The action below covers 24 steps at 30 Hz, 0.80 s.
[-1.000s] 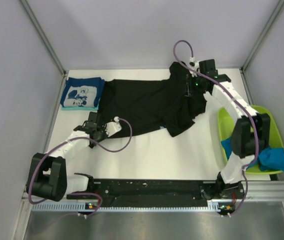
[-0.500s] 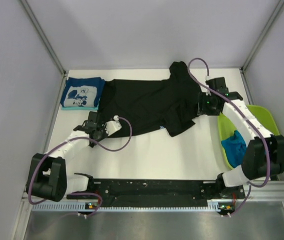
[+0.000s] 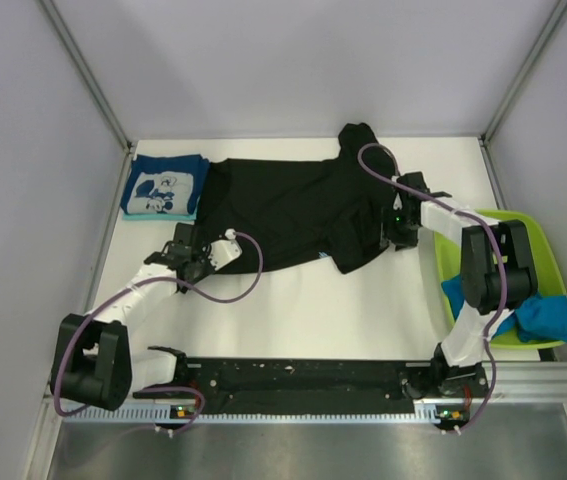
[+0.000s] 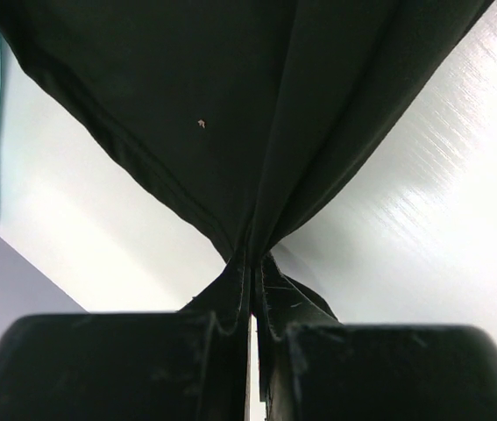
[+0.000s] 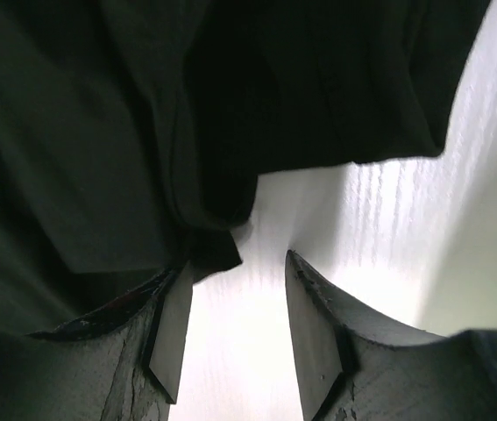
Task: Fold and stack the t-shirts
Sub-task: Grap the side of the flattened tshirt closest away from the robot with both arms
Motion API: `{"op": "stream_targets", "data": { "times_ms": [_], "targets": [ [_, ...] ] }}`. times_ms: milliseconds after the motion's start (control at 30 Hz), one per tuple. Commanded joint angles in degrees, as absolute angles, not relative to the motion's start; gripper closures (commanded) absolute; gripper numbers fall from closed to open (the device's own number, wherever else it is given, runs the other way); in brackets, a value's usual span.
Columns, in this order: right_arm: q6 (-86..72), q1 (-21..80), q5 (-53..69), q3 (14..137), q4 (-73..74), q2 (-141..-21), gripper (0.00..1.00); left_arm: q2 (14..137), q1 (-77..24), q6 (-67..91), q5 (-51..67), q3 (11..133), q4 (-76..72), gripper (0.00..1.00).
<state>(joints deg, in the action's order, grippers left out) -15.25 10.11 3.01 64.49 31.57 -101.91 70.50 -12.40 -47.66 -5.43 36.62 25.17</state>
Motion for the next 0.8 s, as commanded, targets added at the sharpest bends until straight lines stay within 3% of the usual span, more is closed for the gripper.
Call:
{"op": "stream_targets", "data": {
  "times_ms": [0,200,233,333,367,567,767],
  "targets": [
    [-15.8,10.6,6.4,63.5,25.5,-103.3,0.54,69.2,-12.1,-47.4,-6.2,36.4,23.7,1.0],
    [-15.2,11.3,7.0,64.4,24.2,-106.3,0.61,69.4,-12.1,-47.3,-6.6,37.4,24.0,1.0],
    [-15.1,11.4,7.9,64.5,24.1,-106.5,0.66,69.4,-12.1,-47.3,-6.6,37.4,24.2,1.0],
    [-14.7,11.8,10.3,64.1,23.5,-105.6,0.97,69.2,-12.1,-47.4,-6.9,37.5,24.3,1.0],
    [-14.6,11.7,11.0,63.8,23.6,-104.4,1.0,69.0,-12.1,-47.5,-6.9,37.5,24.4,1.0],
    [-17.1,11.7,9.1,58.7,29.3,-88.7,1.0,67.5,-12.1,-47.5,-6.6,37.8,27.4,1.0],
    [-20.3,15.1,8.6,54.4,45.2,-63.7,1.0,64.9,-12.1,-48.3,-5.9,36.3,30.8,1.0]
  ]
}}
